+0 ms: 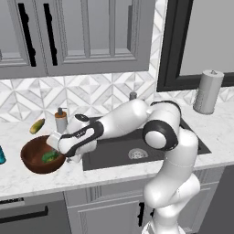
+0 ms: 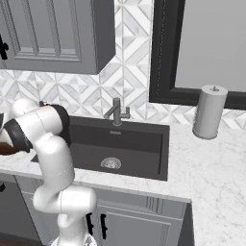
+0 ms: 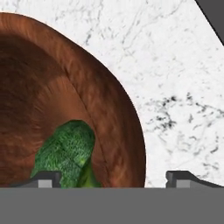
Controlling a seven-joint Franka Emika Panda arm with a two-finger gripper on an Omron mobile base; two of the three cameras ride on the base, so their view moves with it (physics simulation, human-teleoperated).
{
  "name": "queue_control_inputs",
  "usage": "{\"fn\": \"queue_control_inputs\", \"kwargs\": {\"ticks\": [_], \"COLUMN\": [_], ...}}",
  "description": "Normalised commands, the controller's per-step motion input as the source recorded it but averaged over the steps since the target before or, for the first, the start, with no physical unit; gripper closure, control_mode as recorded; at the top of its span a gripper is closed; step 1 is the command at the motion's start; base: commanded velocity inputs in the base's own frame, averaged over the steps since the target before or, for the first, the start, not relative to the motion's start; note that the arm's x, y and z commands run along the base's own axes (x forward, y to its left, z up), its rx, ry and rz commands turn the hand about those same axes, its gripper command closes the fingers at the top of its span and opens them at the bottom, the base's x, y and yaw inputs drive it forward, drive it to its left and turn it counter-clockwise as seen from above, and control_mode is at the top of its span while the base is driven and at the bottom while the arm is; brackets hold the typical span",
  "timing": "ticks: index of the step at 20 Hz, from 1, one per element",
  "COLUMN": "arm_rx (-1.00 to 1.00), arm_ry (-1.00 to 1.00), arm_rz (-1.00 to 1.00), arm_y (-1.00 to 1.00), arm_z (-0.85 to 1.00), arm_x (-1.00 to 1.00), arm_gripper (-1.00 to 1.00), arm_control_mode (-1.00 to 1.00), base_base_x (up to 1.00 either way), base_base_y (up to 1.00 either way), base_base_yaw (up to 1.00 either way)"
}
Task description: Pick the broccoli from the sink and place it in the bowl. Then pick the bowl and place it in the microwave. Then close the microwave door and press the start button.
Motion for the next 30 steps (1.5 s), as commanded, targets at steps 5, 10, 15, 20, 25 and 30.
{"fn": "queue_control_inputs", "kwargs": {"ticks": [5,10,15,20,25,30], "arm_rx": [0.00,0.00,0.02,0.05,0.08,0.03], "arm_ry": [0.00,0.00,-0.08,-0.15,-0.17,-0.06], "arm_rz": [0.00,0.00,0.00,0.00,0.00,0.04], "arm_y": [0.00,-0.11,-0.48,-0.54,-0.51,-0.54], "arm_z": [-0.35,-0.33,-0.09,0.04,0.85,1.00], "arm_x": [0.00,-0.03,-0.21,-0.20,-0.39,-0.55], "arm_gripper": [1.00,1.00,1.00,1.00,1.00,1.00], "arm_control_mode": [-1.00,-1.00,-1.00,-1.00,-1.00,-1.00], "base_base_x": [0.00,0.00,0.00,0.00,0.00,0.00], "base_base_y": [0.00,0.00,0.00,0.00,0.00,0.00], "base_base_yaw": [0.00,0.00,0.00,0.00,0.00,0.00]}}
